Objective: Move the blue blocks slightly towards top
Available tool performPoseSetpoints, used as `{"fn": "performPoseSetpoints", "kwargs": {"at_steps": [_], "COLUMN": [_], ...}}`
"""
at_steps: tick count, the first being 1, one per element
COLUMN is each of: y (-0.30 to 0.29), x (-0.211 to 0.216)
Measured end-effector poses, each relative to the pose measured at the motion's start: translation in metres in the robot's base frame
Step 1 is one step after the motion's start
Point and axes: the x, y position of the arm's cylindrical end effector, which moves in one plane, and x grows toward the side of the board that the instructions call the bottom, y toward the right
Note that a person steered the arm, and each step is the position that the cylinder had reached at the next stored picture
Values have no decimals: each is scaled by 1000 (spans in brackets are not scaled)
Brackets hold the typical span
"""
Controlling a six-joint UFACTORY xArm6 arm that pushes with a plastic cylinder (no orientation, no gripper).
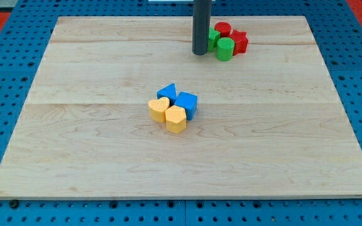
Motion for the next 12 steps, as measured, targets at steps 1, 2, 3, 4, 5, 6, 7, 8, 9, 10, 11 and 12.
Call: {"fn": "performPoseSetpoints", "kwargs": {"at_steps": [1,2,3,4,5,6,7,8,9,10,11,12], "y": [10,21,25,25,24,1,-11,-13,-24,-26,-29,-43], "x": [12,39,76,115,159,181,181,181,178,167,156,146]}}
